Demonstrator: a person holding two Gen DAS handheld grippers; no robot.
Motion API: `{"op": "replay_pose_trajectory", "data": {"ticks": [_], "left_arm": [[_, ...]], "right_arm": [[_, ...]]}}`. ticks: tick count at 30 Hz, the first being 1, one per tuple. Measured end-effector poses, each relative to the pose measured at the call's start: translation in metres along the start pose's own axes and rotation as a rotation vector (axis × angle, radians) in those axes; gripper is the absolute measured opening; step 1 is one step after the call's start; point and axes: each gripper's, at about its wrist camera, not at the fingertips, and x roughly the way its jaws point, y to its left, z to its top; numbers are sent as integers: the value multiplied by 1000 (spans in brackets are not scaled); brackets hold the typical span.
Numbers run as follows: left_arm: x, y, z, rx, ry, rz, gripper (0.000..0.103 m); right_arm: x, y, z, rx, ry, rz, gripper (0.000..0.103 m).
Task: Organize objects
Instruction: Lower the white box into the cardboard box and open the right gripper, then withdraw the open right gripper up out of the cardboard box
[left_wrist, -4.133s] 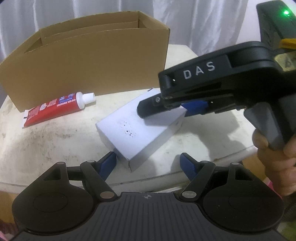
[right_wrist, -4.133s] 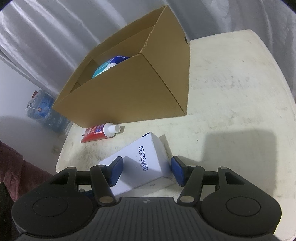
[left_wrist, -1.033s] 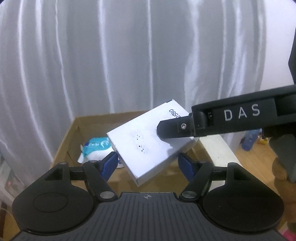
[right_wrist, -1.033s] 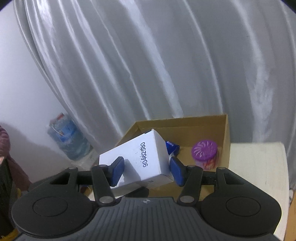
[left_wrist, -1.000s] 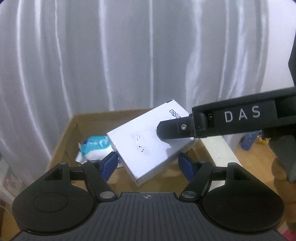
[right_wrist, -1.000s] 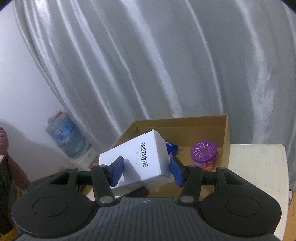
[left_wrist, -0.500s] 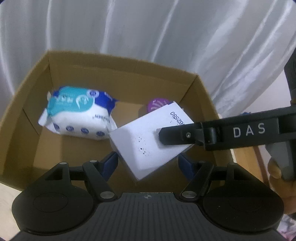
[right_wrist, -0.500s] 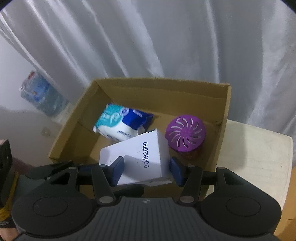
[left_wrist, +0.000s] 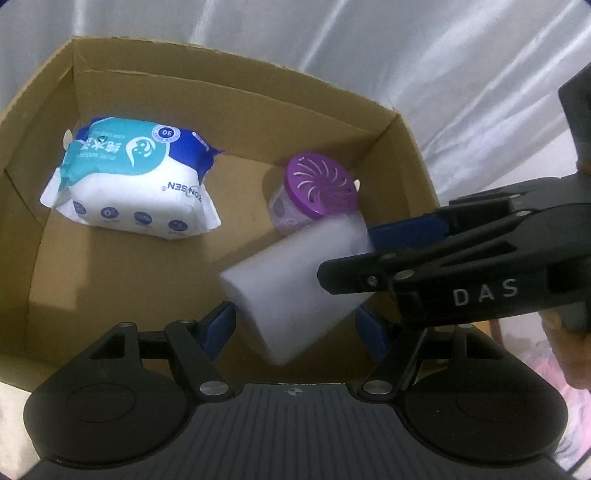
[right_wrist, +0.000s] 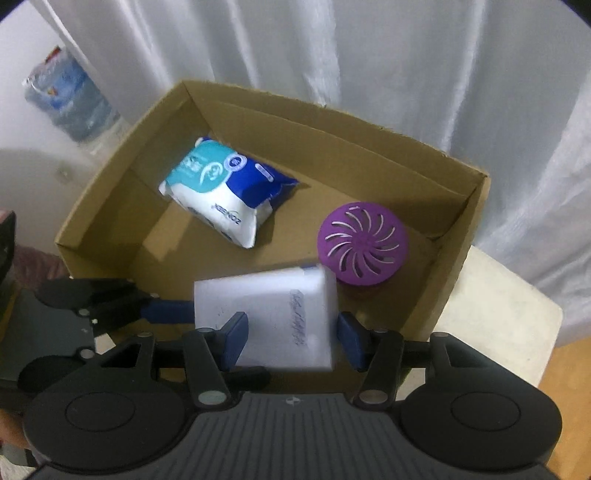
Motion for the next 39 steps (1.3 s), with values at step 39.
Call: {"op": "replay_pose_trajectory", "data": {"ticks": [39], "left_arm": [[-32, 11, 9, 223, -191, 212, 50]], "right_arm": [[19, 27, 34, 22, -104, 85, 29]]}}
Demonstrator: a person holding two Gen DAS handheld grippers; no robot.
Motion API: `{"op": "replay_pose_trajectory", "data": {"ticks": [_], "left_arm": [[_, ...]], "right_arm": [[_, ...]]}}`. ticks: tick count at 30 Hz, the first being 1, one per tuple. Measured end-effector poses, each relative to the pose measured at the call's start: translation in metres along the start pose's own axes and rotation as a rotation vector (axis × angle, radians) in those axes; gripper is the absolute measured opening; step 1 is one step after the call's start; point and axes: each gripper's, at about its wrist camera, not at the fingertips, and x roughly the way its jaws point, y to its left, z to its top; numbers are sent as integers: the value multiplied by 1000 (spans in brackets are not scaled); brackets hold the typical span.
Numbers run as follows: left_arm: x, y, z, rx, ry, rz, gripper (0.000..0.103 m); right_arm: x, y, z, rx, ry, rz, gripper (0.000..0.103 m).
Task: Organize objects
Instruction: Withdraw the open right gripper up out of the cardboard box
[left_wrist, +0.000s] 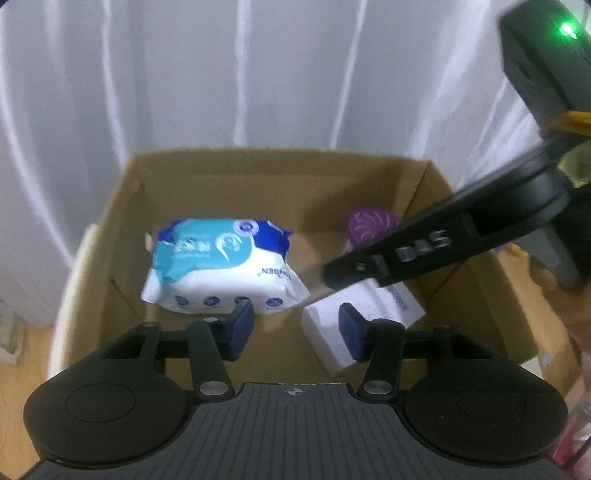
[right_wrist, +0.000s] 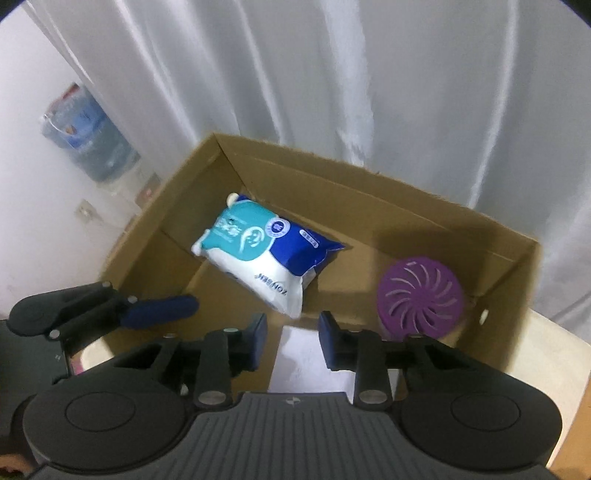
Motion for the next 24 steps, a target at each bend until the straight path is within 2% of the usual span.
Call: {"op": "replay_pose_trajectory", "data": {"ticks": [5, 9, 15, 19, 24], "left_arm": [[21, 4, 7, 11, 70, -74, 49], [35, 10, 7, -36, 137, -153, 49], [39, 16, 3, -84, 175, -214, 49], [34, 10, -2, -87, 174, -231, 49], [21, -5, -7, -54, 133, -193, 50]], "right_arm": [[33, 2, 13, -19, 76, 1, 29], [51, -1, 14, -27, 137, 3, 29], [50, -9, 8, -11, 170, 25, 29], [45, -14, -2, 6, 186, 15, 29], [28, -25, -10, 67, 162, 21, 29]]}}
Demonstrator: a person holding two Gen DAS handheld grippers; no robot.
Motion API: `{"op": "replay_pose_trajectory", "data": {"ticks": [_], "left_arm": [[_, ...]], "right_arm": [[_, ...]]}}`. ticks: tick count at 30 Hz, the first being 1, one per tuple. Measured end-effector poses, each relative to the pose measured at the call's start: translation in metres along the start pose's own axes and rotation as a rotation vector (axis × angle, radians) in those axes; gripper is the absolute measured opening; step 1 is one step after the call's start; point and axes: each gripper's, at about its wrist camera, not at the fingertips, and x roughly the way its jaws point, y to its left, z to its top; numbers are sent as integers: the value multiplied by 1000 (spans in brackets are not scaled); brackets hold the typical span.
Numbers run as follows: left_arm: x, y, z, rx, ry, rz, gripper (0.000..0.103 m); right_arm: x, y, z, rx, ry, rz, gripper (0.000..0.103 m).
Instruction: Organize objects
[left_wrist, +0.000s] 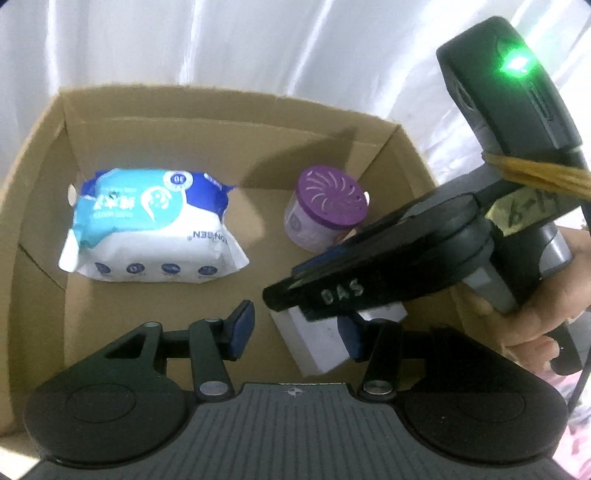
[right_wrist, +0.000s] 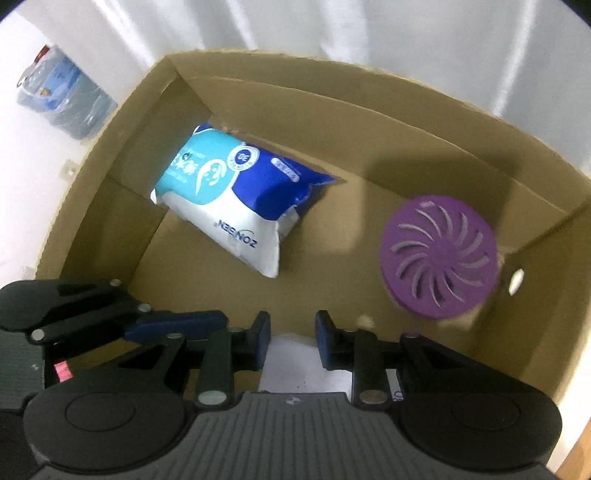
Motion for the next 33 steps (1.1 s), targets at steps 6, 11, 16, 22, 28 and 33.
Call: {"op": "replay_pose_trajectory", "data": {"ticks": [6, 11, 16, 22, 28, 33], "left_arm": [[-43, -14, -16, 18, -137, 73, 70], [-101, -16, -45, -6, -273, 118, 83], [-152, -14, -87, -48, -401, 173, 99], [-176, -3, -137, -141, -490, 225, 102], [-152, 6, -176, -256, -444, 226, 102], [-129, 6, -189, -224, -378, 282, 102]], "right_arm": [[-71, -1, -20, 74, -247, 92, 30], [-141, 5, -71, 103, -494, 220, 35], [-178, 20, -144, 102, -690, 268, 59], [-163, 14, -202, 199, -663, 341, 71], [-115, 11, -226, 306, -540, 354, 71], [-80, 11, -237, 346, -460, 333, 71]]}}
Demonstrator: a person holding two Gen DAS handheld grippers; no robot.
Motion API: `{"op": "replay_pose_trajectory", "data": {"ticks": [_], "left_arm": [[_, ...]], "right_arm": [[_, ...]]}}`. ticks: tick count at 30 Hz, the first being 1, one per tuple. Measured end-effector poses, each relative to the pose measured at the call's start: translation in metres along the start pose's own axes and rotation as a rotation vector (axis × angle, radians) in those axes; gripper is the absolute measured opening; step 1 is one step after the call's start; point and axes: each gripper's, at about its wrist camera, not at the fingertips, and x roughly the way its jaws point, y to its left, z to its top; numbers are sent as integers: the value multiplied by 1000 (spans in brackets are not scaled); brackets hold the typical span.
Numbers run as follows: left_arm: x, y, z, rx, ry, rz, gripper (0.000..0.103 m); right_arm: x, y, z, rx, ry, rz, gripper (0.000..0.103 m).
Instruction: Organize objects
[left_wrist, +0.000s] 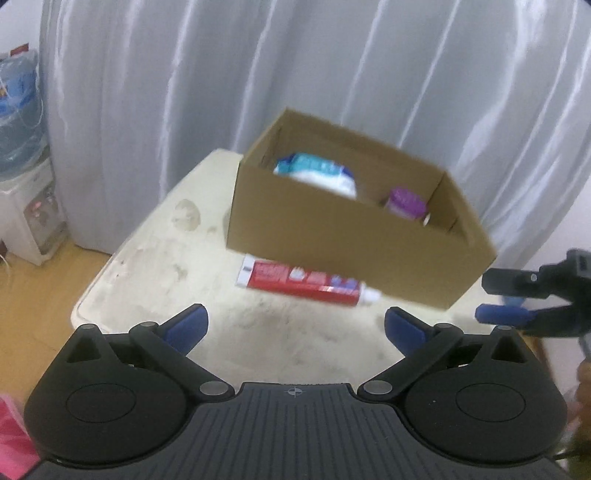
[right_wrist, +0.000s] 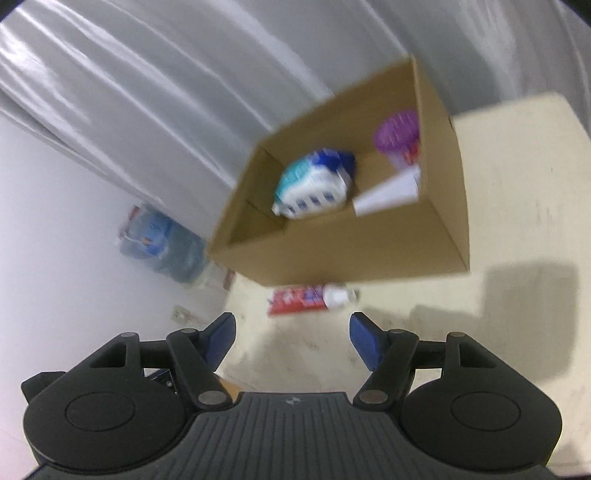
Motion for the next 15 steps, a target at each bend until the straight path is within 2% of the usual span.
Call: {"op": "replay_pose_trajectory", "data": {"ticks": [7, 10, 15], "left_arm": [[18, 3, -9, 78, -19, 21, 102], [27, 9, -8, 79, -25, 7, 102], [51, 17, -3, 65, 13, -21, 102]], "right_arm": [[35, -10, -6, 34, 6, -31, 71], [47, -15, -5, 47, 10, -53, 71], [71, -22, -2, 66, 13, -88, 71]]}}
